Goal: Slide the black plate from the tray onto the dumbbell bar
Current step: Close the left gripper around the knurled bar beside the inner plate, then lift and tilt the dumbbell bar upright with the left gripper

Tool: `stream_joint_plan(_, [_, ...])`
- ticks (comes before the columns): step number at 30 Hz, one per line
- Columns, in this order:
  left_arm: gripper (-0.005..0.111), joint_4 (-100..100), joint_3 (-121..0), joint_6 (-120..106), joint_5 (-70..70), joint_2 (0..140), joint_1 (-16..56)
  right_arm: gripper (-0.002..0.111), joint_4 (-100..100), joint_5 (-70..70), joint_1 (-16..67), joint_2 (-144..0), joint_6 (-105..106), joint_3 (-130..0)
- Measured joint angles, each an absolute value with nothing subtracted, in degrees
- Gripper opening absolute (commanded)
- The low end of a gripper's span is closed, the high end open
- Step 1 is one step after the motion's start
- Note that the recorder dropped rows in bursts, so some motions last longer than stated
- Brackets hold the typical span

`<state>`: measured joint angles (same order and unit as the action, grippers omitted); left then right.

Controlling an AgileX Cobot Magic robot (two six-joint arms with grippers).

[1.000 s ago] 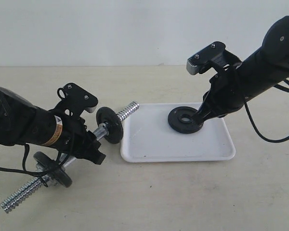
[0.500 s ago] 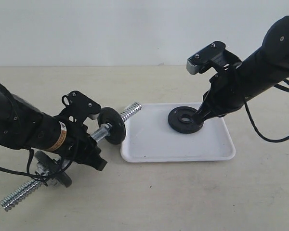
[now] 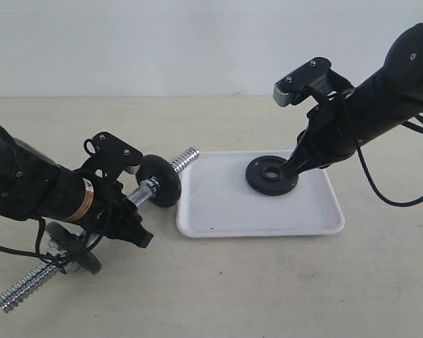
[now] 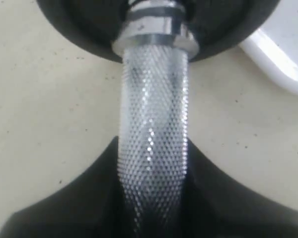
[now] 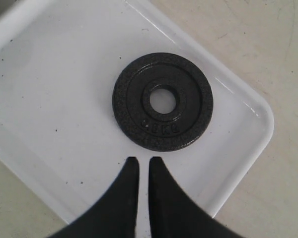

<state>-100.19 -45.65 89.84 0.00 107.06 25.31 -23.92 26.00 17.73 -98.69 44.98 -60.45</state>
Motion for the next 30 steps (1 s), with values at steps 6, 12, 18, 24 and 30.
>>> stream_joint_plan(6, [0.004,-100.19,-44.91,89.84,0.00,104.43,25.31,0.004,-23.92,26.00,17.73,-98.69,44.98,-60.45])
stream_joint_plan(12, [0.004,-100.19,-44.66,90.65,0.00,102.29,25.31,0.004,-23.92,26.00,17.73,-98.69,44.98,-60.45])
stream_joint_plan(18, [0.004,-100.19,-44.66,90.72,0.00,101.77,25.31,0.004,-23.92,25.68,17.73,-98.69,45.09,-60.45])
stream_joint_plan(24, [0.004,-100.19,-44.57,90.72,0.00,101.77,25.31,0.004,-23.92,25.53,17.73,-98.69,45.09,-60.45])
stream_joint_plan(30, [0.004,-100.27,-44.57,90.86,0.00,101.07,25.31,0.004,-23.92,25.53,17.73,-98.69,45.09,-60.45])
